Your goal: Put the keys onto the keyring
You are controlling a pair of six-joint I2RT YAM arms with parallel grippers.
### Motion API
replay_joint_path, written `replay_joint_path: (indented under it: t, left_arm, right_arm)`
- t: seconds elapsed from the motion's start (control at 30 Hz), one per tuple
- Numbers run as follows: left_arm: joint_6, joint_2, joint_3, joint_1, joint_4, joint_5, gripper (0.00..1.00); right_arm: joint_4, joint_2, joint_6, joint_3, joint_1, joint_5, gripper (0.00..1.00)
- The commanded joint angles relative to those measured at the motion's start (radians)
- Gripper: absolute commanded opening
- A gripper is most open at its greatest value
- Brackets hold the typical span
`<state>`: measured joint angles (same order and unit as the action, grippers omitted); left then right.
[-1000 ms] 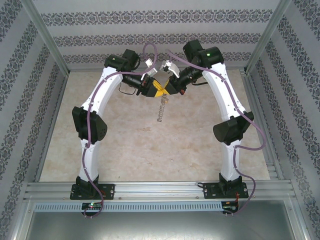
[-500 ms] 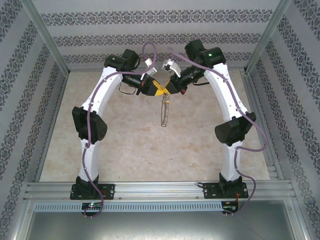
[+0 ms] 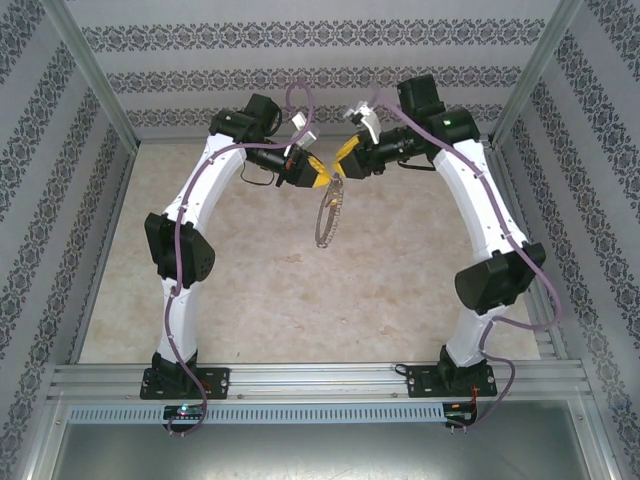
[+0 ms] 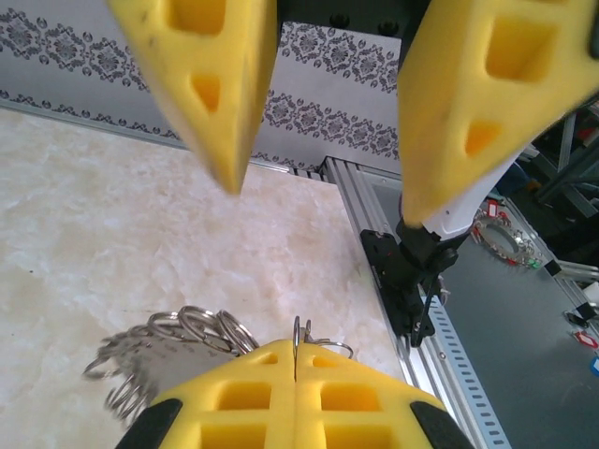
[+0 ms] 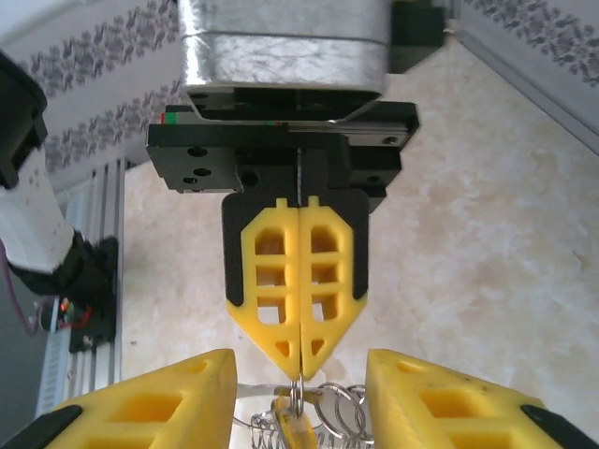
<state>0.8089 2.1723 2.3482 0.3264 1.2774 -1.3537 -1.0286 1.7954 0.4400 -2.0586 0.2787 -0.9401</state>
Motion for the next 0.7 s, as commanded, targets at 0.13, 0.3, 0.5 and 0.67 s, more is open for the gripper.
replay_joint_path:
  t: [0.13, 0.3, 0.5, 0.67]
  left_arm:
    - [-0.11, -0.022, 0.004, -0.003, -0.141, -0.006, 0.0]
    - [-0.173, -0.034, -0.003, -0.003, -0.216, 0.005, 0.0]
    - [-0.205, -0.036, 0.001, -0.003, -0.253, 0.006, 0.0]
    - [-0.222, -0.037, 0.001, -0.003, -0.27, 0.012, 0.0]
  right_arm:
    - [0.591, -0.226, -0.351, 0.476, -0.04, 0.019, 0.45]
    - [0.877, -0.312, -0.508, 0.753, -0.031, 0.011, 0.46]
    - [1.033, -0.337, -0.59, 0.869, -0.019, -0.009, 0.48]
    - [1.054, -0.315, -0.6, 0.863, -0.013, -0.02, 0.48]
